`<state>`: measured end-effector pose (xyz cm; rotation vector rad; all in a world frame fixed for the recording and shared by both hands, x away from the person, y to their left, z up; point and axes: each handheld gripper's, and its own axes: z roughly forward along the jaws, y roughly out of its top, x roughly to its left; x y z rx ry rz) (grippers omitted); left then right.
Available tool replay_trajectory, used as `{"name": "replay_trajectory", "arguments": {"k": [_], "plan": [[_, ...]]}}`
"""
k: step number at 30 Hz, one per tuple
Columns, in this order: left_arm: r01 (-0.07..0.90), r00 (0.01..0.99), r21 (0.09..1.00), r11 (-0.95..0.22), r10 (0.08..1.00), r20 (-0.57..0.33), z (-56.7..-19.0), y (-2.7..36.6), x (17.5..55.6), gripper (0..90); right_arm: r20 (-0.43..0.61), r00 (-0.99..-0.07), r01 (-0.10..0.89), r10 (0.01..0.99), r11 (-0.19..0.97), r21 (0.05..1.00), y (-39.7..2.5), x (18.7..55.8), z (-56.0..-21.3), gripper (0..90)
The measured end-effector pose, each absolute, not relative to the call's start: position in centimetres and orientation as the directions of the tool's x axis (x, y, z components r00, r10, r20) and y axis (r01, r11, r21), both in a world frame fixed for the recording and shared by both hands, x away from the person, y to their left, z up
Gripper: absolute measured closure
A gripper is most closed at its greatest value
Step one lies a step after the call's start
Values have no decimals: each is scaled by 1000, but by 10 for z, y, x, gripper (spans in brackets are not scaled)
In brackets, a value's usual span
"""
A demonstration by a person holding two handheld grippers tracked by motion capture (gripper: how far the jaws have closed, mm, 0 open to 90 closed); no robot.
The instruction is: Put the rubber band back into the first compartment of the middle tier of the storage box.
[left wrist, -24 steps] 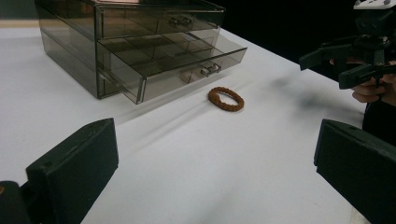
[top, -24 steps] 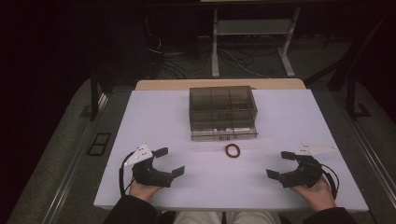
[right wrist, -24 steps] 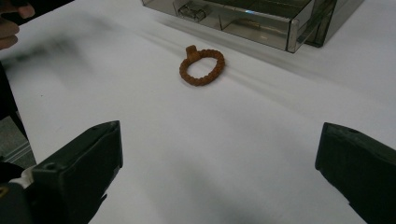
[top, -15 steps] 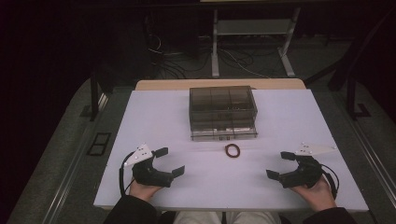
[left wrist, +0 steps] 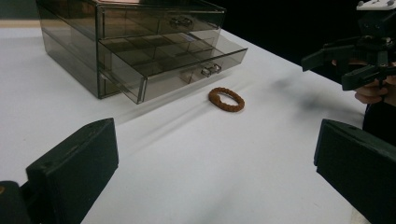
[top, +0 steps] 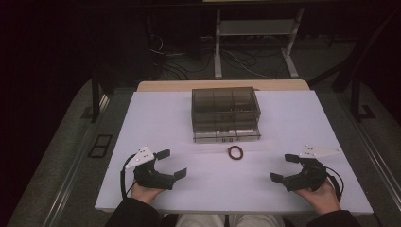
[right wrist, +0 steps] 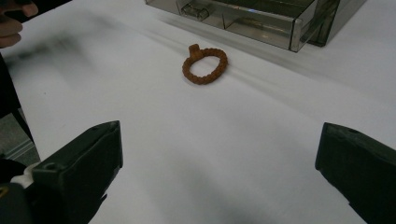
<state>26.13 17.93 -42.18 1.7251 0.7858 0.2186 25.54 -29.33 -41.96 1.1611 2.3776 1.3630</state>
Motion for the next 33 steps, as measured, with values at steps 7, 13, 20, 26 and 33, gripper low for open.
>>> {"name": "replay_trajectory", "arguments": {"k": [7, 13, 20, 26, 33], "plan": [[389, 755, 915, -108, 606, -250, -422, 179, 261, 0, 224, -686, 546, 692, 286, 787, -293, 253, -416, 1], [391, 756, 914, -108, 604, -251, -423, 179, 261, 0, 215, -695, 543, 686, 305, 782, -290, 252, -412, 1], [393, 754, 913, -105, 605, -255, -423, 178, 261, 0, 203, -705, 544, 679, 336, 769, -285, 253, -408, 1], [393, 752, 914, -104, 608, -254, -423, 179, 261, 0, 200, -717, 545, 668, 359, 757, -283, 256, -405, 1], [393, 751, 914, -102, 608, -255, -423, 179, 261, 0, 207, -724, 554, 658, 376, 743, -278, 262, -398, 1]]}}
